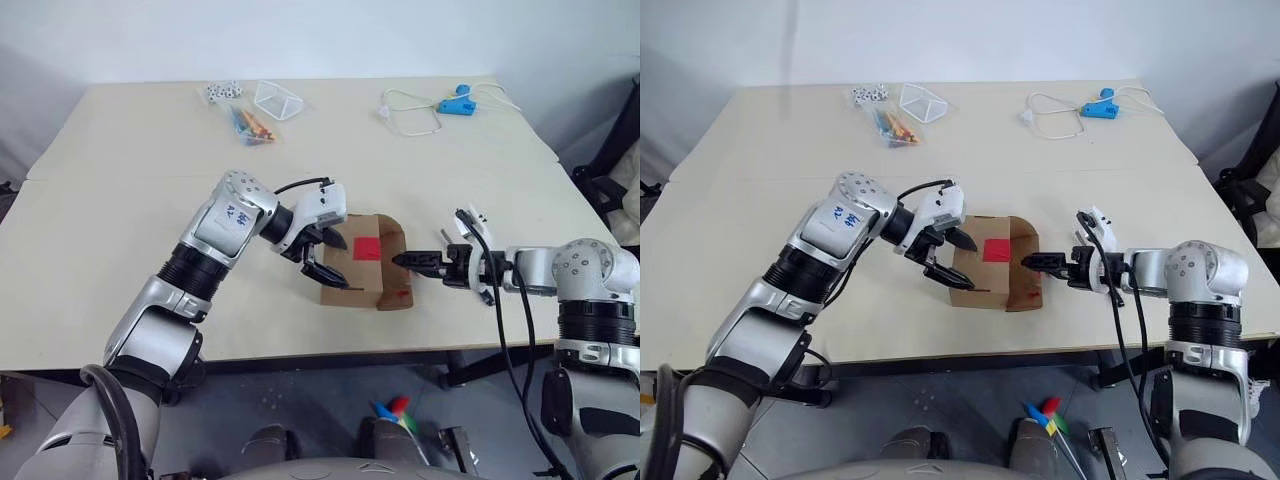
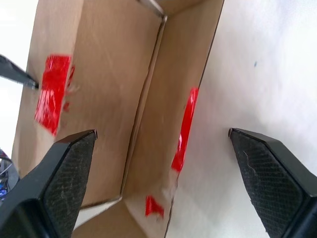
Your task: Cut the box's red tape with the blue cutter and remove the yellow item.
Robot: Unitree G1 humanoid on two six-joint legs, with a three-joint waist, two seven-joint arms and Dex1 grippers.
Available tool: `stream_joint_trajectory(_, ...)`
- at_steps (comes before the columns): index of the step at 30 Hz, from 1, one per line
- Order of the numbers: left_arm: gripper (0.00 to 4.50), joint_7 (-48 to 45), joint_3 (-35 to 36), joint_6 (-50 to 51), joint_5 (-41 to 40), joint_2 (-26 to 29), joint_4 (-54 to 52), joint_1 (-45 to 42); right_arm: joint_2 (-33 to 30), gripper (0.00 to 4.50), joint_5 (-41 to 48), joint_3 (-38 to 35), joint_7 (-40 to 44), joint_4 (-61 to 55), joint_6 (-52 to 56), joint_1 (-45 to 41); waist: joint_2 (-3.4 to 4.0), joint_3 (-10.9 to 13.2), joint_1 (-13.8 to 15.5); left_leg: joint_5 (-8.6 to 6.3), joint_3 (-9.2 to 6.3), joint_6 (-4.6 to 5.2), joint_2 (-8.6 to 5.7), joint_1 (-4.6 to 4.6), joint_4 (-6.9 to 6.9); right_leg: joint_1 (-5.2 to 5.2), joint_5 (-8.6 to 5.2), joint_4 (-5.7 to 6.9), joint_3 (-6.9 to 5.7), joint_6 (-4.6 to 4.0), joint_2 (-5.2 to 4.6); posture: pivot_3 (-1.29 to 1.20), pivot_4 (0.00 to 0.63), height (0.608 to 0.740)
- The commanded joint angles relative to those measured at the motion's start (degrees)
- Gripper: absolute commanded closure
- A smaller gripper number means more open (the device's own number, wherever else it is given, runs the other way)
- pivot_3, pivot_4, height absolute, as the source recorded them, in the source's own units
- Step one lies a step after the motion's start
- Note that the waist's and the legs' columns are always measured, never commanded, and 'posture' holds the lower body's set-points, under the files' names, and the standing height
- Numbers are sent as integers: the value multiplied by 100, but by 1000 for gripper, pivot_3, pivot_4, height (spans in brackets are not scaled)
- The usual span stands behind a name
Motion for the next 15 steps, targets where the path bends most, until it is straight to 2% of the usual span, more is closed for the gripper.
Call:
stream_joint_trajectory(1, 398, 100, 85, 537, -147, 47, -90, 100, -75, 0, -101, 36, 129, -55, -102, -73, 1, 0, -19, 0, 0, 0, 0, 0, 0, 0, 0, 0, 0, 0, 0, 0, 150, 740)
stream_joint_trajectory(2, 525, 65, 145, 722, -276, 32, -179, 65, -106, 0, -108, 55, 178, -87, -94, -56, 1, 1, -35, 0, 0, 0, 0, -1, 0, 0, 0, 0, 0, 0, 0, 0, 150, 740)
stream_joint_trajectory(7, 1993, 184, 417, 1162, -647, -14, -321, -93, -227, 0, -186, 166, 305, -161, -109, 23, 6, 7, -43, 0, -5, 0, 0, -5, -7, -2, 0, -4, -3, 0, -1, 0, 150, 740)
stream_joint_trajectory(11, 3234, 501, 401, 825, -505, -70, 122, -224, -260, 0, -299, 261, 433, 12, -224, -49, 6, 9, -32, 0, -7, 0, -3, -11, -7, -3, 0, -12, -7, 0, -1, 0, 150, 740)
stream_joint_trajectory(15, 4286, 701, 301, 254, -293, -156, 808, -371, -264, 0, -452, 418, 584, 230, -391, -112, 6, 10, -42, 0, -4, 0, -7, -10, -6, -3, 0, -15, -6, 0, 0, 0, 150, 740)
